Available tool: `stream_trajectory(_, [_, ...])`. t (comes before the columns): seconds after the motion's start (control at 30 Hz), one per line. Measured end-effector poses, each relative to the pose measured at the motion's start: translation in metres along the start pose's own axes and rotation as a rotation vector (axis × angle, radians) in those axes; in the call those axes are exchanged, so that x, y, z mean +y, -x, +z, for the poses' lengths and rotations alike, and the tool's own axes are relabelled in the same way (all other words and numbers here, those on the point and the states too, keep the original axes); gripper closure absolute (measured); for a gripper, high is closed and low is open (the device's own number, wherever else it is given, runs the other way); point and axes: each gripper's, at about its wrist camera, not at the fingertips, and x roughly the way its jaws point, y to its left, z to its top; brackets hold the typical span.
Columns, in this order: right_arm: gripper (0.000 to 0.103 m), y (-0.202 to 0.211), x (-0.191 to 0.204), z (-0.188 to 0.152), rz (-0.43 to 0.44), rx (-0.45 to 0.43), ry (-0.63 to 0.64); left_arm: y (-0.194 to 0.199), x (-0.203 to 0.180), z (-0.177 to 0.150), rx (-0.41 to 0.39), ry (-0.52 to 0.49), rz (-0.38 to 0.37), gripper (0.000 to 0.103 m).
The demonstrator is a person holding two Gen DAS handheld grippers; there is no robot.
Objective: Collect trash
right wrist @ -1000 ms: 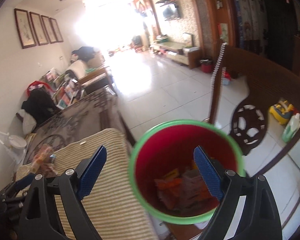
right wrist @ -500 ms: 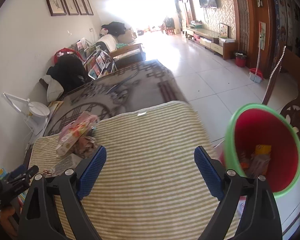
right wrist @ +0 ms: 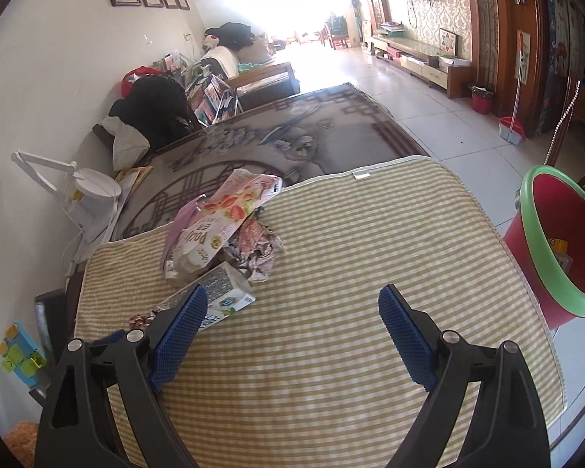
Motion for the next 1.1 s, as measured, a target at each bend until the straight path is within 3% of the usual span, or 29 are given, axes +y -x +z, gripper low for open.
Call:
stream_trajectory(0.03, [0.017,0.0,0.005,0.0,-0.002,0.0,0.005,-0.002,0.004,0.0,0.007,0.024,-0.038,0.054])
stream_trajectory(0.1, [0.017,0.0,0.011,-0.001,-0.006,-0.002,0.014,0.003,0.004,0.001,-0.002,0.039,-0.067,0.065])
stream_trajectory(0.27, [0.017,-0.016,0.025,0.01,0.048,0.026,0.003,0.031,-0.004,-0.006,-0.059,-0.006,-0.088,0.068])
stream_trajectory(0.47, [0.017,-0.065,0.034,0.061,0.181,0.101,-0.105,0.062,-0.001,-0.015,-0.1,-0.009,-0.111,0.067])
stream_trajectory(0.63, [0.02,-0.125,0.037,0.089,0.184,0.225,-0.163,0.073,0.012,-0.008,-0.126,0.01,-0.101,0.067])
stream_trajectory(0.83, [0.024,-0.182,0.038,0.096,0.17,0.332,-0.207,0.076,0.031,-0.01,-0.131,0.043,-0.069,0.067])
stream_trajectory(0.87, [0.026,-0.189,0.04,0.094,0.156,0.344,-0.194,0.076,0.033,-0.01,-0.13,0.047,-0.065,0.067])
stream_trajectory(0.93, [0.052,-0.198,0.045,0.092,0.124,0.368,-0.135,0.076,0.036,-0.009,-0.13,0.053,-0.061,0.067])
stream_trajectory(0.97, [0.053,-0.197,0.047,0.091,0.128,0.362,-0.117,0.076,0.037,-0.009,-0.131,0.054,-0.06,0.067])
stream_trajectory(1.1, [0.077,-0.177,0.056,0.093,0.176,0.304,-0.083,0.074,0.039,-0.006,-0.132,0.062,-0.063,0.067])
